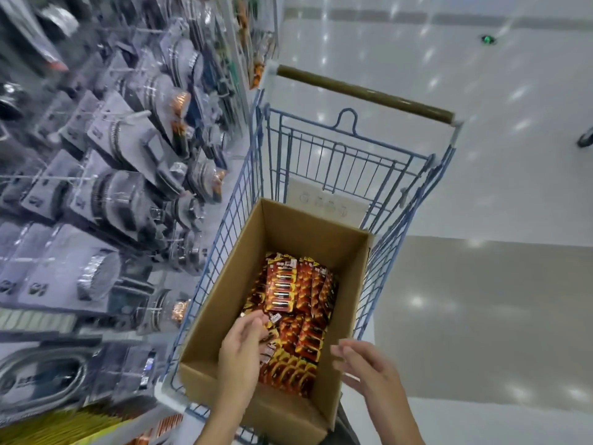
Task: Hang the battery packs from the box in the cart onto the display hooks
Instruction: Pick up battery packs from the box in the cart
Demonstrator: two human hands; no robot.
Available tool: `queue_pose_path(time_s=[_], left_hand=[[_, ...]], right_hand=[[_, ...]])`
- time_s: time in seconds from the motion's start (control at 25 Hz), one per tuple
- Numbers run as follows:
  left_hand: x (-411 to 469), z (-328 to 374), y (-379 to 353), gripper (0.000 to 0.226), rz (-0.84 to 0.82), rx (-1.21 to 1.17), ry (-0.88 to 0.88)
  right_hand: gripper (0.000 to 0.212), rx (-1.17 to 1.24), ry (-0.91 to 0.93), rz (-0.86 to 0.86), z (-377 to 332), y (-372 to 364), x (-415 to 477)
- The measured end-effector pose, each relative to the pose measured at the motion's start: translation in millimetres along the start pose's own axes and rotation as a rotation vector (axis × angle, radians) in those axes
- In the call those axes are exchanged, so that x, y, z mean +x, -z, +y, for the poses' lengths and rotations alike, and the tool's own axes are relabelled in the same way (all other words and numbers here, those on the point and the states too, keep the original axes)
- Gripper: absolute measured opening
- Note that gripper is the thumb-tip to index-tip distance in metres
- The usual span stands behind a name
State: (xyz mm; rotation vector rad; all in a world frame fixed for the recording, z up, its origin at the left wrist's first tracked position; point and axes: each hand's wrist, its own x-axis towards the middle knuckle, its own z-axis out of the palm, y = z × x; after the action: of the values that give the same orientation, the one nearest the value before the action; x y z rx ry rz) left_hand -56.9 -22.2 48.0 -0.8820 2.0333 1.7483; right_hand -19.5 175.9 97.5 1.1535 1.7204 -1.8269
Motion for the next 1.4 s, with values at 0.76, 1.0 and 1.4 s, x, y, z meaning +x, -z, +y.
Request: queue_pose_path(time_s=[0.76, 1.0, 1.4], left_hand=[[271.0, -108.8, -128.2, 0.069, 0.207, 0.663, 0.327], [241.2, -86.9, -87.5, 0.036, 0.140, 0.385, 0.491], [56.3, -10.5, 9.2, 0.032, 0.110, -0.206, 0.609]], right_hand=[[0.013, -0.255, -0.166, -0.116, -30.1, -19.3, 123.9], [0.011, -0.285, -0.154, -0.124, -36.2, -23.9, 125.9], [0.034, -0.385, -0.171, -0.217, -20.1, -98.4, 216.2]])
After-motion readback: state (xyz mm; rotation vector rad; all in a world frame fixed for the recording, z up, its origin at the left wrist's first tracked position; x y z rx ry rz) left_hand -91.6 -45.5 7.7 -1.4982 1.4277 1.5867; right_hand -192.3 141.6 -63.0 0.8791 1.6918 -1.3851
